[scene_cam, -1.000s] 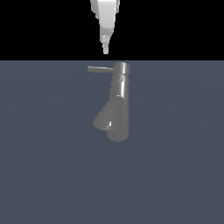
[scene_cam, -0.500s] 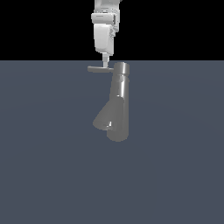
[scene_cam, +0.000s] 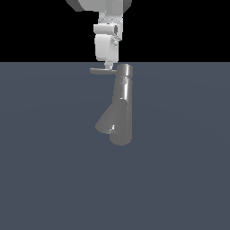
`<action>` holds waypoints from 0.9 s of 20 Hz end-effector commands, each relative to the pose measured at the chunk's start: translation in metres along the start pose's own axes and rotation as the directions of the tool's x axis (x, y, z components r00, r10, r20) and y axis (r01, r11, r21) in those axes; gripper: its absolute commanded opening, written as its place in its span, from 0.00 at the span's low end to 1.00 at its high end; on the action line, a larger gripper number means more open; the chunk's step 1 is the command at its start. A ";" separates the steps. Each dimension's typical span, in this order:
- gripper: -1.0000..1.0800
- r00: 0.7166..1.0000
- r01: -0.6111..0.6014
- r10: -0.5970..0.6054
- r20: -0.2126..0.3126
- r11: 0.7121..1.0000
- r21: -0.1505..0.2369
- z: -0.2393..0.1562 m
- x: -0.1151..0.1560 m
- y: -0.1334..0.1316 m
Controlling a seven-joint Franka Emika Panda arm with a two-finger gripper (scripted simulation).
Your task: Turn on the faucet by rotating a designated handle.
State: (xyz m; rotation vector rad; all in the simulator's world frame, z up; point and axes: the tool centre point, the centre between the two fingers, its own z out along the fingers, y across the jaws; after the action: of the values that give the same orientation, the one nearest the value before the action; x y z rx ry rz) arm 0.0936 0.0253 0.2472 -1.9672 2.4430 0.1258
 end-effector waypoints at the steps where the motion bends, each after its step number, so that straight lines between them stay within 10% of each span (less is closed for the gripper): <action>1: 0.00 1.000 -0.010 0.010 0.001 1.000 0.001 0.001 0.001 -0.002; 18: 0.00 0.999 0.048 -0.048 0.013 0.999 -0.009 0.012 -0.036 0.015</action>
State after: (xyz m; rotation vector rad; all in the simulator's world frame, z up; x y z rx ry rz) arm 0.0882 0.0633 0.2360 -2.0206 2.3908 0.1500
